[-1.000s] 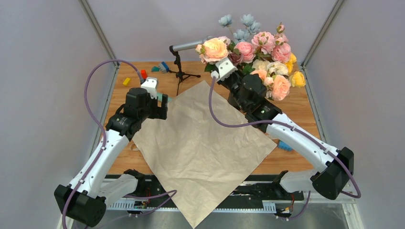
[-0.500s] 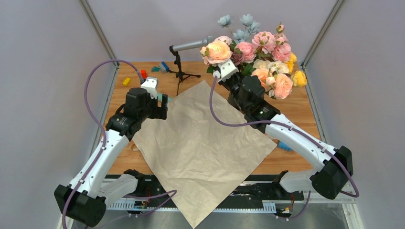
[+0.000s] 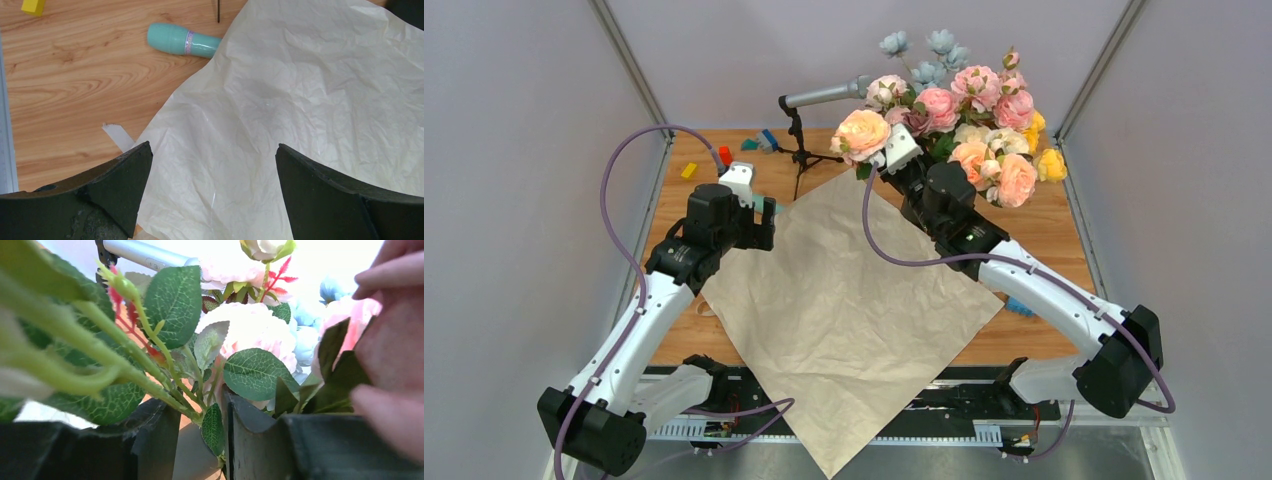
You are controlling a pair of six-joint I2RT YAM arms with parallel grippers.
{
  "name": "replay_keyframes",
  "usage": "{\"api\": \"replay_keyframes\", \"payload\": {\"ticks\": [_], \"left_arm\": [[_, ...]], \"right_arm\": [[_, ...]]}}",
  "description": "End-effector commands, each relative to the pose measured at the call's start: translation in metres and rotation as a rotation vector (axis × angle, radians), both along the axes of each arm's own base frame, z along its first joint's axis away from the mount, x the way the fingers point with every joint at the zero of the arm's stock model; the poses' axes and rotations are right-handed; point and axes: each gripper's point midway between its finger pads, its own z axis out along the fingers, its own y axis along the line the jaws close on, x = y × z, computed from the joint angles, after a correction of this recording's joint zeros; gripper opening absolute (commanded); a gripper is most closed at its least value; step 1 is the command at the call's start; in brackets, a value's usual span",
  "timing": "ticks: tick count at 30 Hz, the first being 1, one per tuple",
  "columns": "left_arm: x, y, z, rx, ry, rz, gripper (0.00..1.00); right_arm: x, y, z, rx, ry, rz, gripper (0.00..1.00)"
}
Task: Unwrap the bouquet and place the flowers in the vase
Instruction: Insert the fake flower into the vase.
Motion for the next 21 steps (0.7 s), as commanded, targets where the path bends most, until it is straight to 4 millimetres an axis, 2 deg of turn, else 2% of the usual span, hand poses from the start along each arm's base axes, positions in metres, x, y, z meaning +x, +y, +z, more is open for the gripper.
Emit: {"api": "replay_keyframes", "payload": {"ticks": [1, 5, 10, 12, 18, 21], "left_arm": [[0.0033, 0.0005, 0.0138, -0.012, -0.055, -0.004, 1.00], [0.0032, 0.0006, 0.0138, -0.012, -0.055, -0.004, 1.00], [0.0033, 0.0003, 0.0134, -0.012, -0.054, -0.005, 1.00], [0.0032, 0.0003, 0.0136, -0.013, -0.054, -0.005, 1.00], [0.0033, 0.0002, 0.0134, -0.013, -0.053, -0.005, 1.00], [0.0031, 0.0001, 0.0137, -0.013, -0.054, -0.006, 1.00]], "right_arm": [[-0.0063, -0.0032, 0.0059, 0.034, -0.004, 0.014, 0.37], [-0.0096, -0.0012, 0.0016, 0.025, 0.002, 0.024, 0.40], [-0.0113, -0.0036, -0.0016, 0.028, 0.007, 0.015, 0.39], [-0.0127, -0.0047, 0.0003, 0.045, 0.002, 0.012, 0.28], [-0.0102, -0.0097, 0.0064, 0.078, -0.003, -0.024, 0.05], [-0.0093, -0.0097, 0.0050, 0.092, 0.005, -0.032, 0.00]]}}
